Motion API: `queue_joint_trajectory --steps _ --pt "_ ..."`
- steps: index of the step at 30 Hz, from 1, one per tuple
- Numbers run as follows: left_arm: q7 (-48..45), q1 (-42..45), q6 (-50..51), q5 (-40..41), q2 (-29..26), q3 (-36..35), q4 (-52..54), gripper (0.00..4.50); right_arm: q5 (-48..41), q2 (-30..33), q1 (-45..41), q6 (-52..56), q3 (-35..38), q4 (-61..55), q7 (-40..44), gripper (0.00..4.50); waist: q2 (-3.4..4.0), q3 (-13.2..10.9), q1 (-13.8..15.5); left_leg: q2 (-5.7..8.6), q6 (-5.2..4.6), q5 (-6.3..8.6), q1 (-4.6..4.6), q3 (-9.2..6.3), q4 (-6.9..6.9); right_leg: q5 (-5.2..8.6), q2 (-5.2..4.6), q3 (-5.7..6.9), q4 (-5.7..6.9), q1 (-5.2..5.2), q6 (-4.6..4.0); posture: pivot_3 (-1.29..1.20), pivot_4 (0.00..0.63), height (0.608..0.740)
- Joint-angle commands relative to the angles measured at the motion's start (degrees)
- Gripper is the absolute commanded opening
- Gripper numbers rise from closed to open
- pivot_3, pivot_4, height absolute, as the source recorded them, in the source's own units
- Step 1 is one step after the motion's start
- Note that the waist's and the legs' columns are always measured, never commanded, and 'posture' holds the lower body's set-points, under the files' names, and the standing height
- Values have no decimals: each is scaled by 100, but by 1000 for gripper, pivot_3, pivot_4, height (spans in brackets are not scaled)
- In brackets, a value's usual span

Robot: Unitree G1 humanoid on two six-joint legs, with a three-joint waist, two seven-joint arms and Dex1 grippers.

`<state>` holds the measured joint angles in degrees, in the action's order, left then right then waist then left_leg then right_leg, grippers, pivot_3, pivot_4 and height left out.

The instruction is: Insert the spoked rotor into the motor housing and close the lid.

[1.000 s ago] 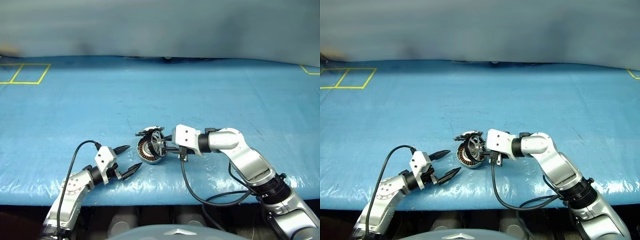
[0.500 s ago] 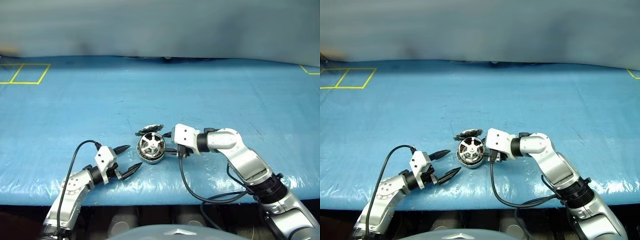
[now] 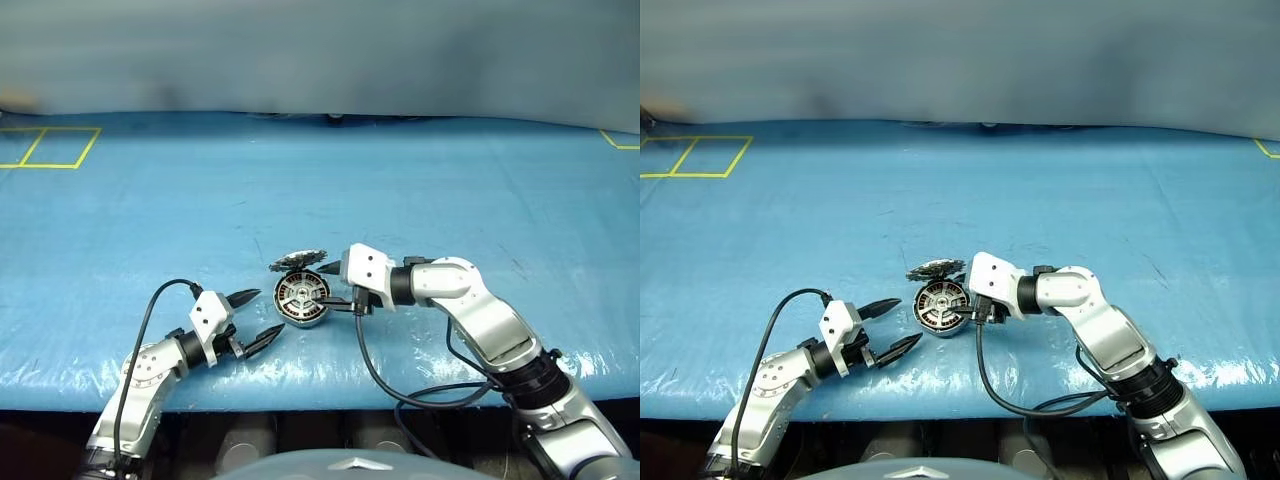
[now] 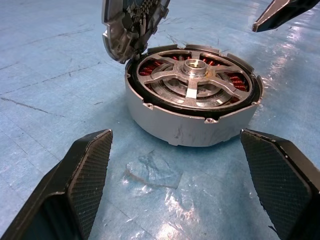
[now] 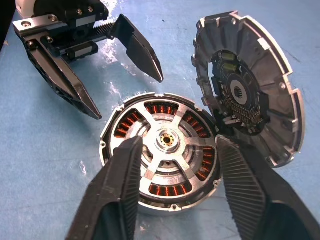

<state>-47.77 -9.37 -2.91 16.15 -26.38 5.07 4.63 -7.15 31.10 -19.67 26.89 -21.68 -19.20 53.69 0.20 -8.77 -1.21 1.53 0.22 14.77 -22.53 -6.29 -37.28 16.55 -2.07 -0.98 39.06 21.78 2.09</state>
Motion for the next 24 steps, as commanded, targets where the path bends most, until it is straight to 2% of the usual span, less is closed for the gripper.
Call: queue_joint_trajectory --steps 1,4,5,11,15,19,21,24 --pt "-27 30 -59 20 -34 -63 162 4326 -129 -203 37 41 -27 53 -74 1245 0 0 -6 0 0 0 0 0 0 0 0 0 0 0 0 0 150 740" --pt "-23 14 -50 27 -41 -67 184 4326 -26 -418 49 42 -173 242 -179 235 0 0 -12 0 0 0 0 1 0 0 0 0 1 0 0 0 150 740" --pt "-25 8 -43 34 -45 -70 193 4326 -27 -477 42 54 -201 268 -195 25 0 0 -12 0 1 0 1 0 -1 0 0 0 1 0 0 0 150 740" --pt "-24 -44 -23 53 -67 -73 239 4326 89 -719 -22 82 -358 602 -333 25 0 0 -12 2 1 -1 1 0 -1 -1 0 1 2 1 0 0 150 740" --pt "-8 -88 -32 56 -75 -83 274 4326 820 -541 10 45 -825 1097 -598 25 7 7 -26 1 1 -1 6 2 0 -1 1 3 3 0 0 0 150 740" --pt "-7 -117 -14 78 -93 -101 299 4326 1080 -429 71 126 -972 1125 -708 25 7 9 -21 0 2 -1 79 5 17 0 1 2 -4 -60 -1 0 150 740" --pt "-13 -118 -6 93 -96 -103 293 4326 630 -555 212 152 -720 832 -593 25 3 12 -9 -2 1 -1 108 4 20 4 1 2 -12 -76 -4 0 150 740" --pt "-12 -114 -3 101 -99 -106 294 4326 -171 -788 374 205 -229 376 -394 25 0 13 9 -1 -2 -4 103 2 11 4 0 1 -13 -78 -4 0 150 740"
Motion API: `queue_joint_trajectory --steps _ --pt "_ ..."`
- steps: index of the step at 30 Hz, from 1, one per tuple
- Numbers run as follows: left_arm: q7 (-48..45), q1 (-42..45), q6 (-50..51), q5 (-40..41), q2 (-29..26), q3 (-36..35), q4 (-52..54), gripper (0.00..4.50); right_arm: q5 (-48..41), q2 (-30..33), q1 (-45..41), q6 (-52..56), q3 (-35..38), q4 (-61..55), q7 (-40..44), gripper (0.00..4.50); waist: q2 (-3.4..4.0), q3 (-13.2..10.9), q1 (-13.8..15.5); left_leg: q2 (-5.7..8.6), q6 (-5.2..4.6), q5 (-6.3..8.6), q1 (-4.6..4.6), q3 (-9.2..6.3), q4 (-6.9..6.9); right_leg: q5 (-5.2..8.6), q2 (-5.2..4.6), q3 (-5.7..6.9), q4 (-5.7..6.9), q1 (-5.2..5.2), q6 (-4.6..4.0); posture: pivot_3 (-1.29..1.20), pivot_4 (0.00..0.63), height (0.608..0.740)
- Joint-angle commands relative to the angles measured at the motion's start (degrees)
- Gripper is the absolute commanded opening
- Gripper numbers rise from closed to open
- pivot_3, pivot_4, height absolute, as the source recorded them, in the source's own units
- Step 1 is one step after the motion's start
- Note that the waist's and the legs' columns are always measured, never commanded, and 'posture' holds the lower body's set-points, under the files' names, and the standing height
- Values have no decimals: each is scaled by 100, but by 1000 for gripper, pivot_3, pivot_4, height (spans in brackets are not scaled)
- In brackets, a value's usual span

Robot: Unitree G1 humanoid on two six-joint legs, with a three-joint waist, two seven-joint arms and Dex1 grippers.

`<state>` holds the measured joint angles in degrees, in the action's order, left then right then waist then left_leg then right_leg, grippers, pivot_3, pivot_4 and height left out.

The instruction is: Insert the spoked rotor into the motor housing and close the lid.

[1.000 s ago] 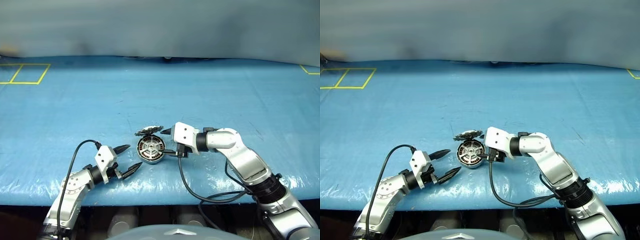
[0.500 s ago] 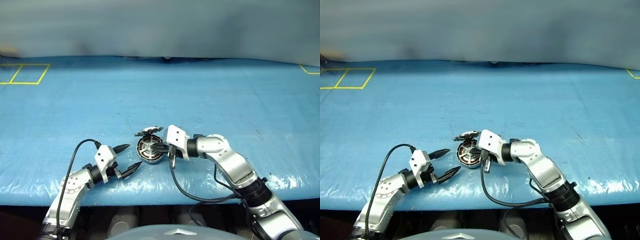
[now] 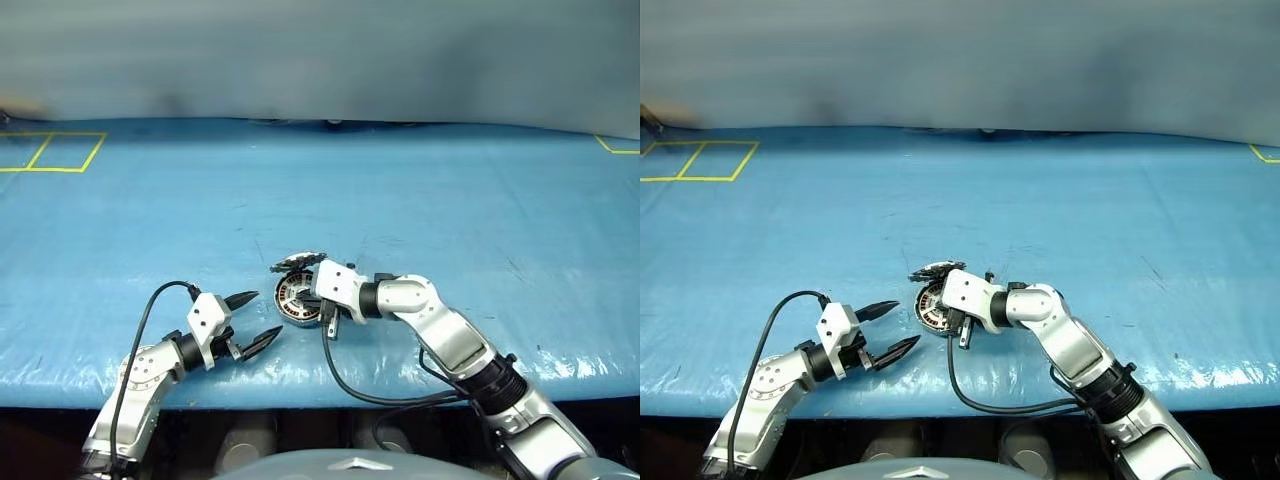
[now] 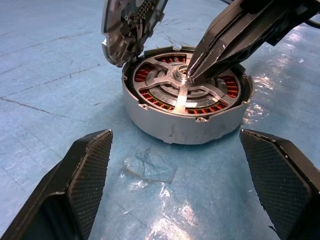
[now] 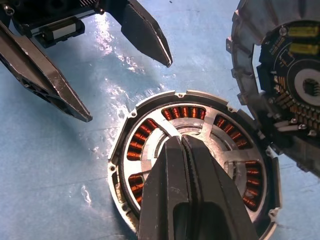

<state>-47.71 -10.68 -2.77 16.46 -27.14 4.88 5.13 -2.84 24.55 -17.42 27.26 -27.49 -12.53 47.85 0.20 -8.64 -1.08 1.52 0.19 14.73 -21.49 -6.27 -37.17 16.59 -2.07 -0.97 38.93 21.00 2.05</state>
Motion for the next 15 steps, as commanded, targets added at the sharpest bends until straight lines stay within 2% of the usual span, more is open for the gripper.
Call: queue_joint_trajectory --steps 1,3,7,10,12,15 --pt "-16 19 -16 71 -23 -87 246 4326 -952 -229 197 245 586 -484 237 25 1 -1 -10 0 0 0 -7 3 -1 -2 0 -1 1 4 2 0 150 740" --pt "-18 29 -9 75 -22 -85 241 4326 -1359 -254 232 374 927 -797 286 25 3 -4 -33 -1 0 -1 -23 6 0 -3 1 -2 5 4 2 0 150 740" --pt "-24 61 9 88 -16 -77 219 4326 -1489 -13 183 501 1222 -945 234 25 3 -5 -39 -1 -1 0 -27 8 9 -4 0 -7 5 11 2 0 150 740" --pt "-24 98 5 92 3 -67 181 4326 -1088 401 74 433 1325 -612 50 25 3 -5 -23 1 -2 1 -28 7 13 -4 -1 -6 2 13 3 0 150 740" --pt "-24 117 5 90 9 -63 166 4326 -438 636 -173 188 1180 -95 -348 25 2 -6 -20 3 -3 2 -30 9 12 -4 -3 -4 1 14 3 0 150 740" --pt "-25 138 9 95 19 -62 149 4326 79 402 -704 -160 1181 553 -1007 25 2 -7 -66 0 -1 0 -31 23 15 -4 -1 -9 3 22 2 0 150 740"
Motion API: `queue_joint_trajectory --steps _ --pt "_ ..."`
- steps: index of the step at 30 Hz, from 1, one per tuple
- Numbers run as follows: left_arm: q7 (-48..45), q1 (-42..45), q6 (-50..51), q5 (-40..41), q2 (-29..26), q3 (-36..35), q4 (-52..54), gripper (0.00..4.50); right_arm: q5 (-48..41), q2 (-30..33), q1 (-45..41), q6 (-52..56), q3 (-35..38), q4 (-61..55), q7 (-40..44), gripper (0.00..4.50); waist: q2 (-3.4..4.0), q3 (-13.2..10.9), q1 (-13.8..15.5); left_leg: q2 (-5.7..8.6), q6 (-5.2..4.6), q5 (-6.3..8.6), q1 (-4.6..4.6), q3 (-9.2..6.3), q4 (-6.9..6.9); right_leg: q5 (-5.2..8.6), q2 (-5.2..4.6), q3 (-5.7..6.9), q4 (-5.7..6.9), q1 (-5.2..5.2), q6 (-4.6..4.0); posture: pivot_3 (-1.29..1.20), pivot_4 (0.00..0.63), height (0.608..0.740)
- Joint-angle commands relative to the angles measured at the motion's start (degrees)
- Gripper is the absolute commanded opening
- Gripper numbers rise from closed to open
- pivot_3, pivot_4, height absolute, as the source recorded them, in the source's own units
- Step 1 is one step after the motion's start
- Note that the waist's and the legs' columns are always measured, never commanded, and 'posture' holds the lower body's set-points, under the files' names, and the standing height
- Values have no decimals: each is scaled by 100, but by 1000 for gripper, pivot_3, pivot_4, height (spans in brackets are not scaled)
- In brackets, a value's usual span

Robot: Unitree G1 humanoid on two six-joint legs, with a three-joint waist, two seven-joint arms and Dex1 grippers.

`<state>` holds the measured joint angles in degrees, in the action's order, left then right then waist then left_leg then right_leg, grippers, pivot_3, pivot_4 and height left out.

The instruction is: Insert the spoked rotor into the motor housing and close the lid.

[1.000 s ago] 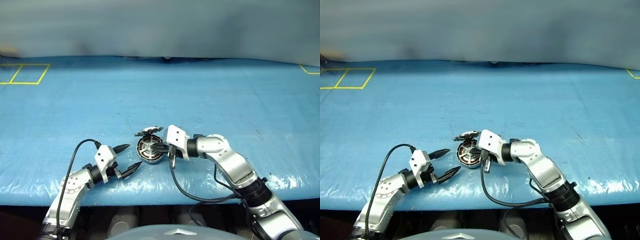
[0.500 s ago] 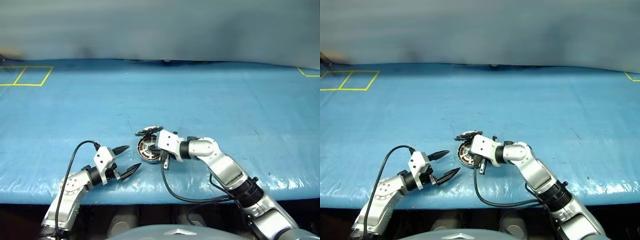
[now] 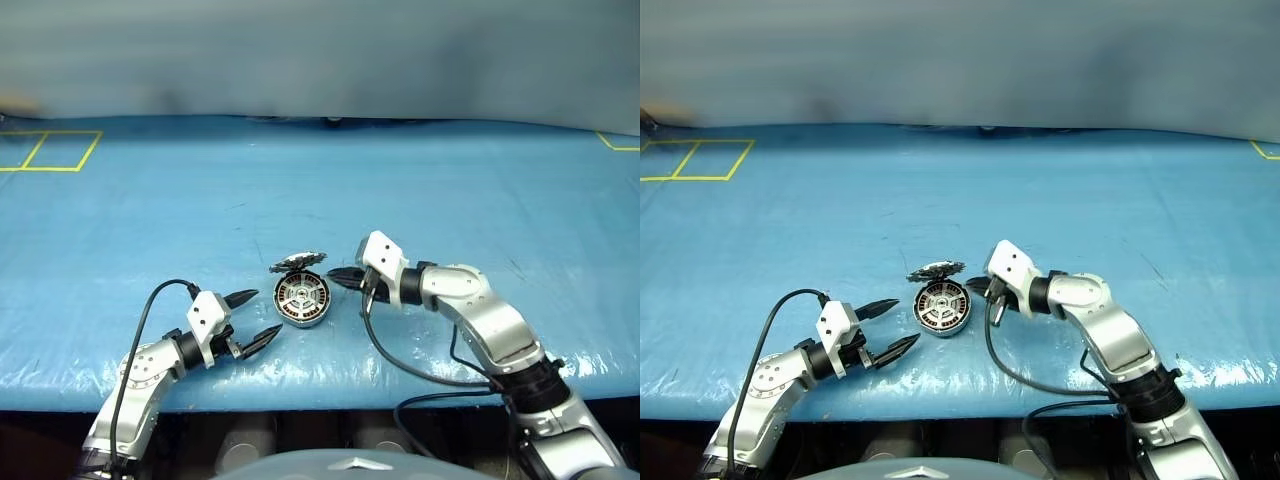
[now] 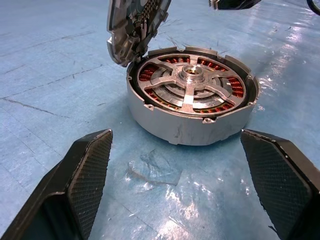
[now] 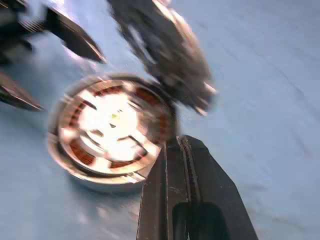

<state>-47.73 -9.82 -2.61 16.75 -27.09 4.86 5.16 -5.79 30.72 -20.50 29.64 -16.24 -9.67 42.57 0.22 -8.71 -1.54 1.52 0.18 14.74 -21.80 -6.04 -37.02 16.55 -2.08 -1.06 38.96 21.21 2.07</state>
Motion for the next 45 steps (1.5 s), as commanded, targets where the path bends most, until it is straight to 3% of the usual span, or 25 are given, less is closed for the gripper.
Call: queue_joint_trajectory --steps 1,6,12,17,27,35,38,45 --pt "-27 58 -1 70 15 -58 143 4326 374 -385 -589 -542 59 403 -536 25 0 0 -36 -3 2 -1 0 5 2 0 3 -4 3 6 -1 0 150 740" --pt "-19 71 18 110 11 -95 158 4326 -361 -1102 -999 -642 -177 197 274 25 0 -1 -83 -13 4 -2 -5 6 9 -4 16 -13 11 22 -8 0 150 740" --pt "-37 -26 66 234 6 -106 328 4326 -795 -751 -551 -212 -673 -492 1226 25 0 -1 46 7 -17 11 -39 -8 -6 -5 -16 0 -18 28 -1 0 150 740" --pt "-136 -159 254 304 0 37 477 4326 -590 -625 -229 -105 -890 -403 1101 25 0 -1 34 7 -12 7 -63 -9 -15 -8 -20 4 -11 52 4 0 150 740" --pt "-182 -219 440 474 -12 -32 699 4326 -367 -1108 203 -177 -1019 654 625 25 0 1 -12 -3 3 -2 -19 -11 -7 -14 0 1 2 21 -6 0 150 740" --pt "-131 -124 449 442 3 -105 628 4326 -1141 -1287 500 -439 -324 -166 664 25 0 0 7 -3 2 -1 10 -9 -4 -12 0 1 -5 1 -6 0 150 740" --pt "-125 -20 472 468 9 -152 529 4326 -845 -1171 524 -688 -277 -231 480 622 1 -1 5 -3 2 -1 -1 -9 -2 -13 1 1 -4 1 -6 0 150 740" --pt "-166 109 517 503 23 -210 440 4326 -461 -1118 470 -868 -327 34 195 2956 0 -1 -9 -4 2 -1 -2 -4 7 -12 2 2 -4 9 -6 0 150 740"
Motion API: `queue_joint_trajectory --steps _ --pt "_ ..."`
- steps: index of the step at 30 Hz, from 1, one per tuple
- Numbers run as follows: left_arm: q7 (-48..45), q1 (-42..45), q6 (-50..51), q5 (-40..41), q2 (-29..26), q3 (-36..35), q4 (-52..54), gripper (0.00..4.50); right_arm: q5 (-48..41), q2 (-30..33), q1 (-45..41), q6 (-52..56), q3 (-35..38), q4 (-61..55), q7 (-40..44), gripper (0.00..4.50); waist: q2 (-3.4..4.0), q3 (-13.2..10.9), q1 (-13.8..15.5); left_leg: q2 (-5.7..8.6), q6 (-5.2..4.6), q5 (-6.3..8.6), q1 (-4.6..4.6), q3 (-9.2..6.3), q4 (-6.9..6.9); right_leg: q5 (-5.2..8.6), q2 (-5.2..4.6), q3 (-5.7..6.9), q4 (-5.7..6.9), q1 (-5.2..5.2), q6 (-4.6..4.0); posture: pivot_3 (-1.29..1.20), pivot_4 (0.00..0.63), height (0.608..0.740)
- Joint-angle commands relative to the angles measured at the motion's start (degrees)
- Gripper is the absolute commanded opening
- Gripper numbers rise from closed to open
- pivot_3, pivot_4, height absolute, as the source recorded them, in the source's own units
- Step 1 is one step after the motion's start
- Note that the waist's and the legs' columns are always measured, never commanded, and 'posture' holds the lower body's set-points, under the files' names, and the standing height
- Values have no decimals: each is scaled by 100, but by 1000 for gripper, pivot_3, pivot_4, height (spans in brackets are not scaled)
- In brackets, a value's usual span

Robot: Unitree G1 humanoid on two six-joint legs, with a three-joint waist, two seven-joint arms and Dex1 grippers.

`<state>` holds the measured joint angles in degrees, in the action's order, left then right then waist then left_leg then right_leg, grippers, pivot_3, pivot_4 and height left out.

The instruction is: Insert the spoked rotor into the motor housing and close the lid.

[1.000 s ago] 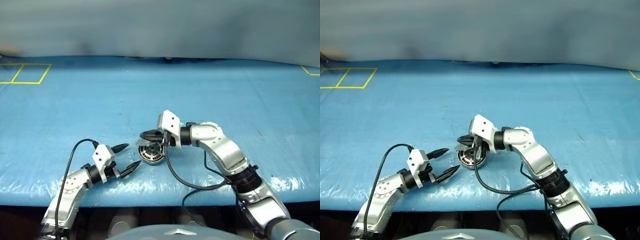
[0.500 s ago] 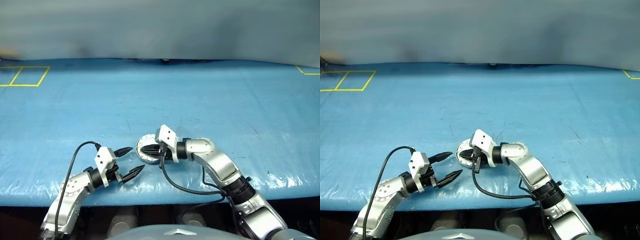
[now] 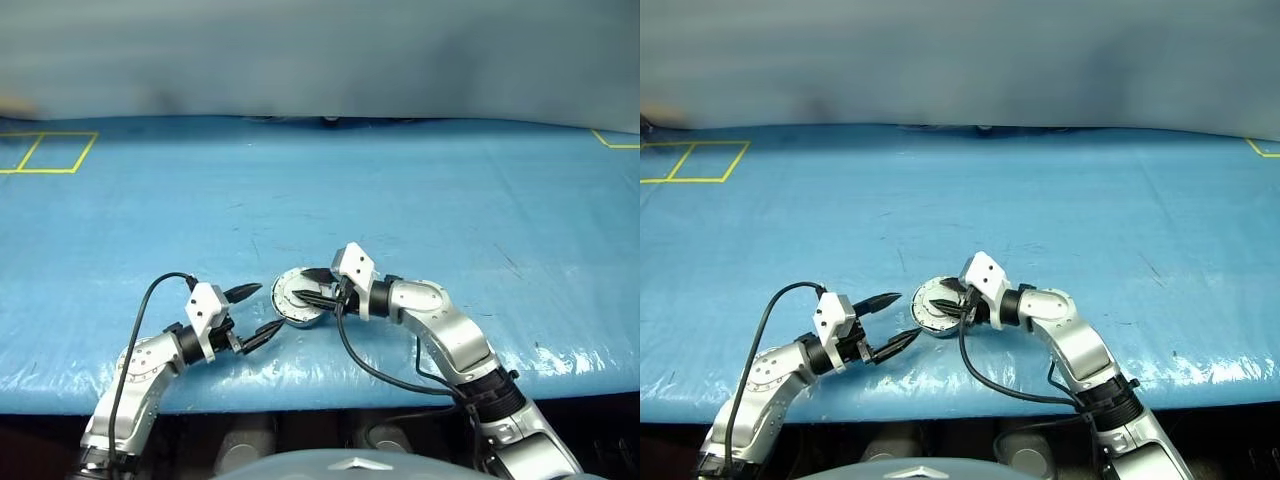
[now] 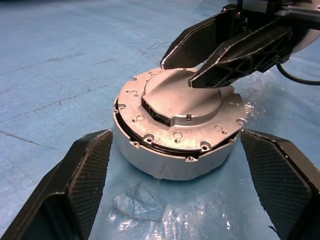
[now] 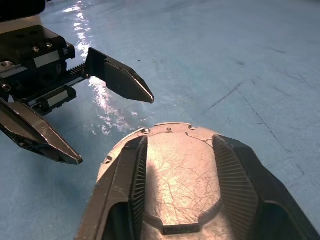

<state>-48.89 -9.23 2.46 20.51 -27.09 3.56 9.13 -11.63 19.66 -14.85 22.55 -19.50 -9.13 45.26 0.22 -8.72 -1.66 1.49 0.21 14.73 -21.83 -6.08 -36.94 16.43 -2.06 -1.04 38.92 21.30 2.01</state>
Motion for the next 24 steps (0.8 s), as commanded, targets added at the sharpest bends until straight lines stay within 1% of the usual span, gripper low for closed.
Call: queue_joint_trajectory --steps 1,3,7,15,16,18,24 --pt "-53 55 11 126 28 -83 41 4326 163 -2 -98 -167 -31 -9 -71 3272 -1 0 6 0 0 0 0 0 0 0 0 0 -1 0 0 0 150 740" --pt "-56 61 10 127 30 -82 40 4326 227 18 -82 -169 -104 -15 -37 3932 -1 -1 8 1 -1 0 -2 1 -1 0 -1 0 -2 0 0 0 150 740" --pt "-47 57 0 131 28 -84 62 4326 425 85 -40 -287 -275 -2 12 3932 -1 -1 5 0 -1 0 -2 2 0 0 0 -1 -2 1 0 0 150 740" --pt "-25 49 -73 160 24 -147 143 4326 670 17 -15 -405 -442 252 -61 3932 -1 -1 7 0 -1 0 -2 2 -1 0 0 -1 -2 1 0 0 150 740" --pt "-26 53 -62 174 18 -157 157 4326 716 3 -20 -426 -441 322 -106 3549 -1 -1 6 -1 -1 0 -2 2 -1 0 0 -1 -1 1 0 0 150 740" --pt "-28 57 -45 188 10 -166 178 4326 734 -17 -22 -463 -422 386 -121 3052 -1 -1 6 0 0 0 -1 2 -2 0 0 -1 -1 0 0 0 150 740" --pt "-16 73 -29 222 18 -207 185 4326 434 -261 -25 -229 -204 166 -195 3021 -1 -1 -8 -4 4 -2 0 2 -4 0 4 -2 0 -1 0 0 150 740"
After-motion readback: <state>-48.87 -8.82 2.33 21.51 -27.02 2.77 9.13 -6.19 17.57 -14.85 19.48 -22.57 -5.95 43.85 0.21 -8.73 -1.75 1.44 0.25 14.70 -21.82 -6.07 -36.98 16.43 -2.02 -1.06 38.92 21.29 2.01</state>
